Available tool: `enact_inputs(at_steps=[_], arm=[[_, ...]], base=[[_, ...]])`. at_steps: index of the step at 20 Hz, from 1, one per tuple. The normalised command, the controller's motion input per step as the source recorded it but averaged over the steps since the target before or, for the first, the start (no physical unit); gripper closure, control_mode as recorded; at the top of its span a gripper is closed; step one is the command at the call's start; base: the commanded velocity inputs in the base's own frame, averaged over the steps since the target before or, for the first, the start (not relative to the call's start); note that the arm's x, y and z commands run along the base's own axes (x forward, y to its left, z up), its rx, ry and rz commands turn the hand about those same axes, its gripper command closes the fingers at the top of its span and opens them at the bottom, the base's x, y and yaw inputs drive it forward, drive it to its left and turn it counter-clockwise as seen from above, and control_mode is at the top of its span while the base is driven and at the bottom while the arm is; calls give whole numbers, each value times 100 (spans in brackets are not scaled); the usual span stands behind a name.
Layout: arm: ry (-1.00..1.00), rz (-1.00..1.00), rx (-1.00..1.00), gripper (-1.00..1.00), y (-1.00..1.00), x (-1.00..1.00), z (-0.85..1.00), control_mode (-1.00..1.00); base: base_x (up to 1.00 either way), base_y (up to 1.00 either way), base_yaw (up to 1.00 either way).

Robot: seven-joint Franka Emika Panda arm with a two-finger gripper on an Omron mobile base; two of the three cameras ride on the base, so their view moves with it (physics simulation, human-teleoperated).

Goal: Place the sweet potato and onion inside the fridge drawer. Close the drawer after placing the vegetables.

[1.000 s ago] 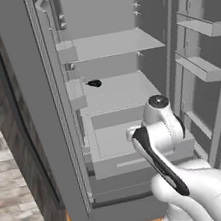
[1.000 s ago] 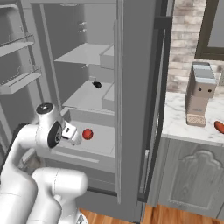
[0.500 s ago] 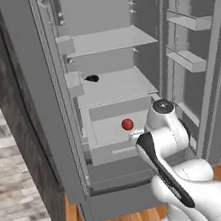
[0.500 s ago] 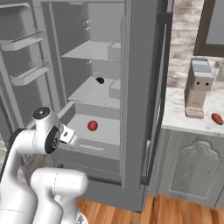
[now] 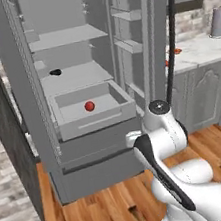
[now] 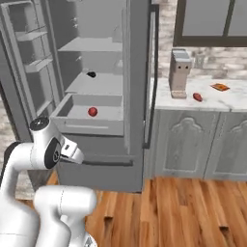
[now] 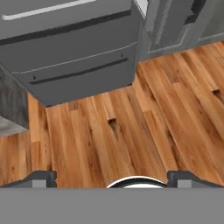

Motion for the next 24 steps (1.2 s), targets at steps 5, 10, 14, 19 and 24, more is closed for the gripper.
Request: enact_inputs(at_steps=[5,10,14,19,24], arm=[[0,0,0,-100,0,0,0,100],[0,0,0,-100,0,0,0,100],[0,0,0,-100,0,0,0,100],[0,0,0,-100,0,0,0,100],[0,0,0,-100,0,0,0,100]], base=[[-22,-55,-71],[28,-95,-62],[57,-100,-31],[90,-75,9],[100,-3,25]])
